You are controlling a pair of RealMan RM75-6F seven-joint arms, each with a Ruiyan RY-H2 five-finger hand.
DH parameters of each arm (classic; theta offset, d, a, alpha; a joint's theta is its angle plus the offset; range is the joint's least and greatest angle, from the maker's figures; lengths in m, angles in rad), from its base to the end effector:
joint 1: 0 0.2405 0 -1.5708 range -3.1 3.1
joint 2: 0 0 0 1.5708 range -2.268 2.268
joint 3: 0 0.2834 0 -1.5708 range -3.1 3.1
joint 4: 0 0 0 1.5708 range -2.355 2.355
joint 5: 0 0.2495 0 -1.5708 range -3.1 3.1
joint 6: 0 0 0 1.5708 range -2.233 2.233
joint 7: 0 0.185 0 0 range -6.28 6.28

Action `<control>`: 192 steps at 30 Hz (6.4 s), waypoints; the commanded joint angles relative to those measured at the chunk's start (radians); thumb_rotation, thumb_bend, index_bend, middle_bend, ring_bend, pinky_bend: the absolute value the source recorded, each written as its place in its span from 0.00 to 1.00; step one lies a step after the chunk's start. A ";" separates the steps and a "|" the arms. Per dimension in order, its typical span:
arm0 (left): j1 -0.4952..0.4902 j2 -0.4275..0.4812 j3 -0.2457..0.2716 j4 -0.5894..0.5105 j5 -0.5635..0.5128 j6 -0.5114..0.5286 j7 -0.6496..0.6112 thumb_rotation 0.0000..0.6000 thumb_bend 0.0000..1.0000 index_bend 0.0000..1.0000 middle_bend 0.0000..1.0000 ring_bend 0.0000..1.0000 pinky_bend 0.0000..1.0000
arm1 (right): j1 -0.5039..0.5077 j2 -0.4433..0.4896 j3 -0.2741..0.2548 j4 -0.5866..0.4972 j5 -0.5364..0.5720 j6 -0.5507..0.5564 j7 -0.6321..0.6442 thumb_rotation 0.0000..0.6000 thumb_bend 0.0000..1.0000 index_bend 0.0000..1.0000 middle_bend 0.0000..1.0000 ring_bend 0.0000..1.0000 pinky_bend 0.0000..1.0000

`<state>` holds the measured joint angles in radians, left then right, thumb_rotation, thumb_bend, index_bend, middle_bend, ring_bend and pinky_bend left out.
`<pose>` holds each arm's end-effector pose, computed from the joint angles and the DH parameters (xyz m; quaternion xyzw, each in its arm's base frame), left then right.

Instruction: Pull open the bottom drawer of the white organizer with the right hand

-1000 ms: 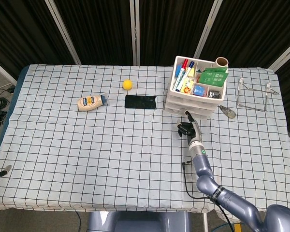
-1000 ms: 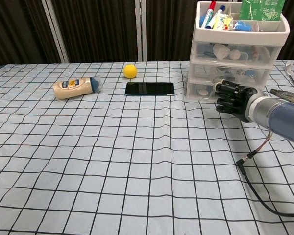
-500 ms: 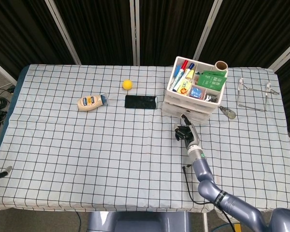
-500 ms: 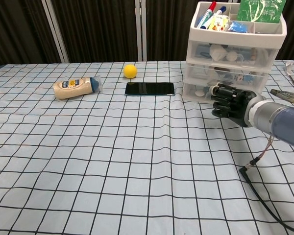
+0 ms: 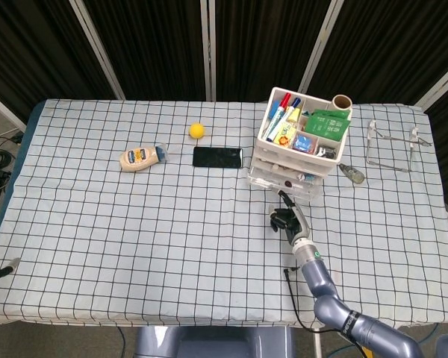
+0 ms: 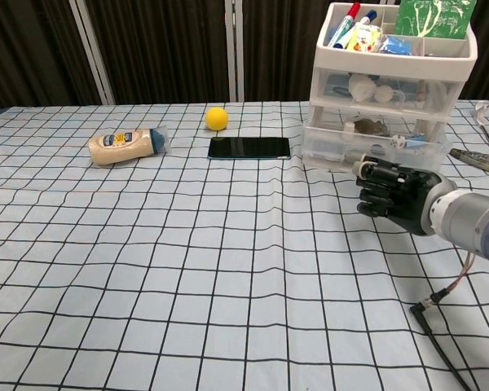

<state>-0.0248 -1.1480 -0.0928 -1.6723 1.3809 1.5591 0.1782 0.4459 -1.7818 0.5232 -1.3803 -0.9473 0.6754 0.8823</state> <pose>-0.3585 0.2134 0.1454 -0.5414 -0.3757 -0.3502 0.6657 -0.2063 -0.3959 -0.1192 0.1165 -0.8430 0.5163 0.0954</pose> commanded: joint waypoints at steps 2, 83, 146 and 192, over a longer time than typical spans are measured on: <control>0.003 0.002 0.003 -0.003 0.007 0.007 -0.004 1.00 0.04 0.00 0.00 0.00 0.00 | -0.026 0.014 -0.020 -0.035 -0.035 0.011 0.019 1.00 0.49 0.27 0.99 0.99 0.86; 0.023 0.003 0.022 -0.035 0.055 0.032 0.044 1.00 0.04 0.00 0.00 0.00 0.00 | 0.241 0.135 -0.151 -0.273 0.308 0.544 -1.425 1.00 0.42 0.39 0.96 0.96 0.83; 0.033 0.008 0.014 -0.044 0.044 0.046 0.046 1.00 0.04 0.00 0.00 0.00 0.00 | 0.166 0.276 -0.275 -0.421 -0.166 0.587 -1.271 1.00 0.15 0.34 0.97 0.95 0.82; -0.003 -0.056 -0.028 0.026 0.004 0.025 0.079 1.00 0.04 0.00 0.00 0.00 0.00 | 0.457 0.369 -0.409 0.164 -0.717 0.308 -1.203 1.00 0.00 0.47 1.00 1.00 1.00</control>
<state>-0.0277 -1.2043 -0.1198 -1.6463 1.3859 1.5851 0.2567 0.8979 -1.4088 0.1146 -1.2221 -1.6696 0.9915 -0.3146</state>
